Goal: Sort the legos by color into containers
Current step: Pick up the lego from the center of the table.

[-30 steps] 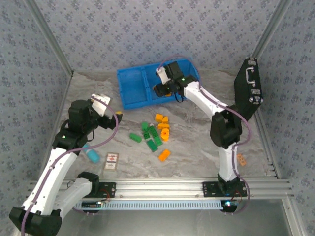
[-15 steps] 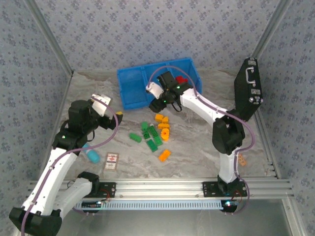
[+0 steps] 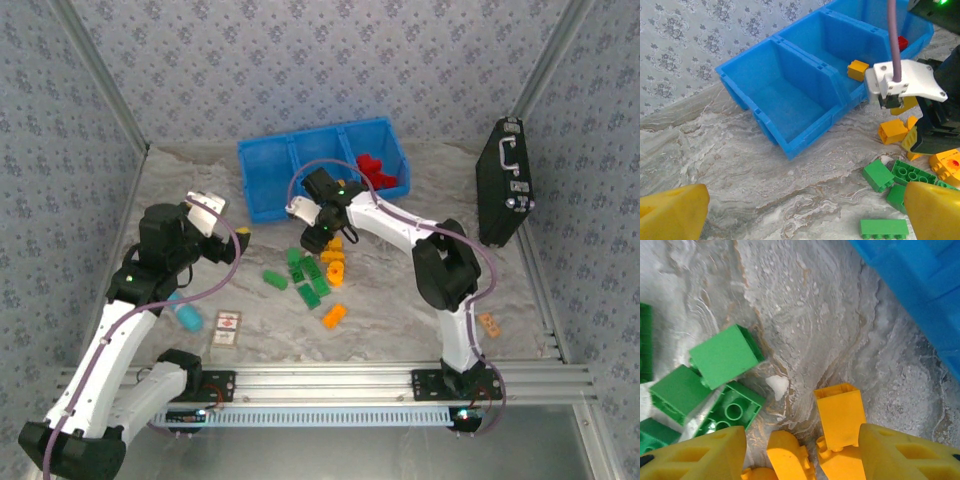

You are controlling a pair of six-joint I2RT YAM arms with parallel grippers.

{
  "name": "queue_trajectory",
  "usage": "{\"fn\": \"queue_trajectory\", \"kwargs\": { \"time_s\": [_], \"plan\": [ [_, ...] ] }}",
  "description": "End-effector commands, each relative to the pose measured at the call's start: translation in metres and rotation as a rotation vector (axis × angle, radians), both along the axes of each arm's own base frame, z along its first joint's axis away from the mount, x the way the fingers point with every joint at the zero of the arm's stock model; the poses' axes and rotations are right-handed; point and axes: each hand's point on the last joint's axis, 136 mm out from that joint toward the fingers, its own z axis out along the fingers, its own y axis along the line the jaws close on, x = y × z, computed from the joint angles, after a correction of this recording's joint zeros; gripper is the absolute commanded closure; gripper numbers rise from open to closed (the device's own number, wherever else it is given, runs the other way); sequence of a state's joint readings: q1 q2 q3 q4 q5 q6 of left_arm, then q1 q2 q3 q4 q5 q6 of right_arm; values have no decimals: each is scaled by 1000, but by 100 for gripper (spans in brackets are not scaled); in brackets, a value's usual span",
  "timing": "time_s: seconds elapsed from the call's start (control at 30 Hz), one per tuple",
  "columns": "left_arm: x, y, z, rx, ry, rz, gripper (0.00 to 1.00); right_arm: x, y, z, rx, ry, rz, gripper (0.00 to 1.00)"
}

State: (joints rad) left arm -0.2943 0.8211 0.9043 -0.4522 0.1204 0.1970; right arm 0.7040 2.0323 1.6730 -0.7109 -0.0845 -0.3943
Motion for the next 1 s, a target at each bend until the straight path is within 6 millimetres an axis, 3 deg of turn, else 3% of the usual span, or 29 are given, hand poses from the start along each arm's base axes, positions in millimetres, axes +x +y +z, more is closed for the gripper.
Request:
{"fn": "queue_trajectory", "kwargs": {
  "time_s": [0.0, 0.3, 0.97],
  "plan": [
    [0, -3, 15, -26, -25, -17, 0, -4, -12, -24, -107, 19, -4, 36],
    [2, -5, 11, -22, -9, -19, 0, 5, -17, -52, -156, 46, -48, 30],
    [7, -4, 3, -12, 17, -14, 0, 27, -34, -83, -267, 29, -114, 33]
  ]
}}
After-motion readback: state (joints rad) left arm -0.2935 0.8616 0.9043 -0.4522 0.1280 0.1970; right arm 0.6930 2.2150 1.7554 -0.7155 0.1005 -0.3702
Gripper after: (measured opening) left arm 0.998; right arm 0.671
